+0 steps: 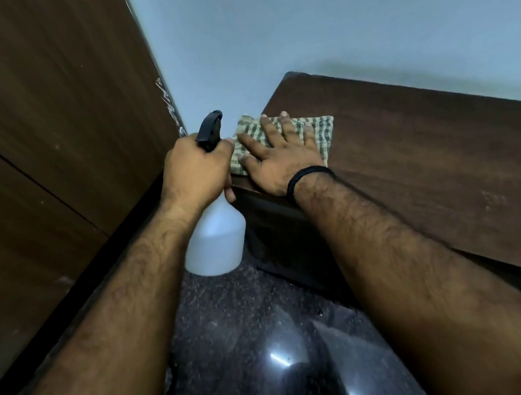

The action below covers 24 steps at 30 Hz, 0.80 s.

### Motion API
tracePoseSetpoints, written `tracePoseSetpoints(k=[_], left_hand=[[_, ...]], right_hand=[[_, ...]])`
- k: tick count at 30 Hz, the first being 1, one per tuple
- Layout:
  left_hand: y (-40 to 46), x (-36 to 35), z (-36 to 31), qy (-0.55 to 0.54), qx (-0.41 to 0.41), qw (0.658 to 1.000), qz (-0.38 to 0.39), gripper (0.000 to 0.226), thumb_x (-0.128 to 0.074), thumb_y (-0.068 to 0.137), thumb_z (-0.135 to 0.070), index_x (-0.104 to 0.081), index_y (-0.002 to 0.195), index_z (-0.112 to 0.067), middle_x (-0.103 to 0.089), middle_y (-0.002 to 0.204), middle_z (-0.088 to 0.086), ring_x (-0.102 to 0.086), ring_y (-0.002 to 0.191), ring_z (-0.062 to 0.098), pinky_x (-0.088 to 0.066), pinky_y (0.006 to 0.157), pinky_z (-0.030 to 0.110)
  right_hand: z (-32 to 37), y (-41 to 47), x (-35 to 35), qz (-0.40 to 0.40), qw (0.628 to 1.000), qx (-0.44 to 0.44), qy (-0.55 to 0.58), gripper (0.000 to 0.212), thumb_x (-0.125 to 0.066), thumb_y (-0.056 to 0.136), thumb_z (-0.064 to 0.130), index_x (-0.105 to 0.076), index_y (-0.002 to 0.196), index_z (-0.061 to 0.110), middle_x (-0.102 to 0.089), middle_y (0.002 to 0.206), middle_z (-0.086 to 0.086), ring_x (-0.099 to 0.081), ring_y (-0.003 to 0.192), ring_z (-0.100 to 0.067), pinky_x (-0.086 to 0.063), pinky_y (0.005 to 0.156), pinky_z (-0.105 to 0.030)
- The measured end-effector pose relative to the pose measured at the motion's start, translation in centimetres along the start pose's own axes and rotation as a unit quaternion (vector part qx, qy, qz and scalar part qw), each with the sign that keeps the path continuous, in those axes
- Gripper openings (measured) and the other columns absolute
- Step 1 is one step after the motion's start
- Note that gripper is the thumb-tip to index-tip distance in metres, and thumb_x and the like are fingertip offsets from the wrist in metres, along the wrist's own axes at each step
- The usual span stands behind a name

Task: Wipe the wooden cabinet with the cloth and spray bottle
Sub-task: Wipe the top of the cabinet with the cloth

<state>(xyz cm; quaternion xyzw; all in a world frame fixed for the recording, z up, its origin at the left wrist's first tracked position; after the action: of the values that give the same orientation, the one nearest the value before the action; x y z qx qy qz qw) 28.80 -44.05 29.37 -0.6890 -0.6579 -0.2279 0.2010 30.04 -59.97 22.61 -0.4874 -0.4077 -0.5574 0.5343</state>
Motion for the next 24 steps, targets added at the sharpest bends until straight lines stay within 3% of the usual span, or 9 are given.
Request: tracePoseSetpoints(k=[3, 6, 10, 18, 24], left_hand=[[-1.2, 0.2, -0.5, 0.023, -0.004, 1.0, -0.02, 0.037, -0.064, 0.096, -0.036, -0.066, 0.072, -0.008, -0.066, 0.053, 0.005, -0.068, 0.064, 0.027, -0.05, 0.062, 0.035], [-2.3, 0.0, -1.1, 0.02, -0.01, 1.0, -0.013, 0.036, -0.064, 0.096, -0.036, -0.069, 0.08, -0.004, -0.072, 0.062, 0.014, -0.073, 0.073, 0.036, -0.06, 0.072, 0.044], [-4.0, -0.9, -2.1, 0.021, -0.018, 1.0, -0.005, 0.037, -0.063, 0.095, -0.037, -0.071, 0.085, -0.002, -0.072, 0.066, 0.015, -0.073, 0.079, 0.04, -0.059, 0.077, 0.046], [-8.0, -5.4, -5.5, 0.034, -0.054, 0.997, 0.041, 0.039, -0.063, 0.099, -0.036, -0.069, 0.076, -0.005, -0.072, 0.07, 0.015, -0.073, 0.091, 0.037, -0.059, 0.084, 0.043], [-11.1, -10.8, -9.2, 0.002, -0.085, 0.991, 0.103, 0.035, -0.061, 0.1, -0.037, -0.068, 0.08, -0.01, -0.07, 0.058, 0.007, -0.074, 0.077, 0.026, -0.06, 0.083, 0.038]], right_hand=[[0.5, -2.0, -0.1, 0.008, 1.0, 0.02, -0.004, 0.062, -0.013, 0.095, 0.062, -0.005, 0.156, 0.052, 0.008, 0.17, 0.006, 0.016, 0.154, -0.026, 0.012, 0.119, -0.06], [0.4, -3.8, -0.1, 0.013, 0.999, 0.033, -0.009, 0.061, -0.013, 0.097, 0.061, -0.003, 0.156, 0.053, 0.009, 0.17, 0.006, 0.017, 0.154, -0.026, 0.012, 0.119, -0.06], [-1.1, -6.0, 0.1, 0.017, 0.999, 0.029, -0.004, 0.061, -0.012, 0.096, 0.063, -0.004, 0.156, 0.054, 0.008, 0.169, 0.007, 0.017, 0.154, -0.024, 0.013, 0.12, -0.059], [-8.2, -10.3, 0.9, 0.01, 0.999, -0.042, 0.006, 0.063, -0.011, 0.092, 0.067, -0.004, 0.154, 0.058, 0.008, 0.169, 0.01, 0.018, 0.154, -0.022, 0.016, 0.119, -0.057], [-15.9, -15.3, 1.8, 0.001, 0.993, -0.12, 0.011, 0.063, -0.012, 0.09, 0.069, -0.003, 0.152, 0.06, 0.008, 0.169, 0.011, 0.018, 0.154, -0.022, 0.018, 0.118, -0.056]])
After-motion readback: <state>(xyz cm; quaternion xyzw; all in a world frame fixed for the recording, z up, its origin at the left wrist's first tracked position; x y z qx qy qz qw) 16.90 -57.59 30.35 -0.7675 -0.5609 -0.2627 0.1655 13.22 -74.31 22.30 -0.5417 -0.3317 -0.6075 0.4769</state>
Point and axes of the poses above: each hand's wrist, its own y-axis towards the middle knuckle, its own x-axis out of the back of the hand, z = x × y, the point moved 6 cm from there along y, towards the middle knuckle
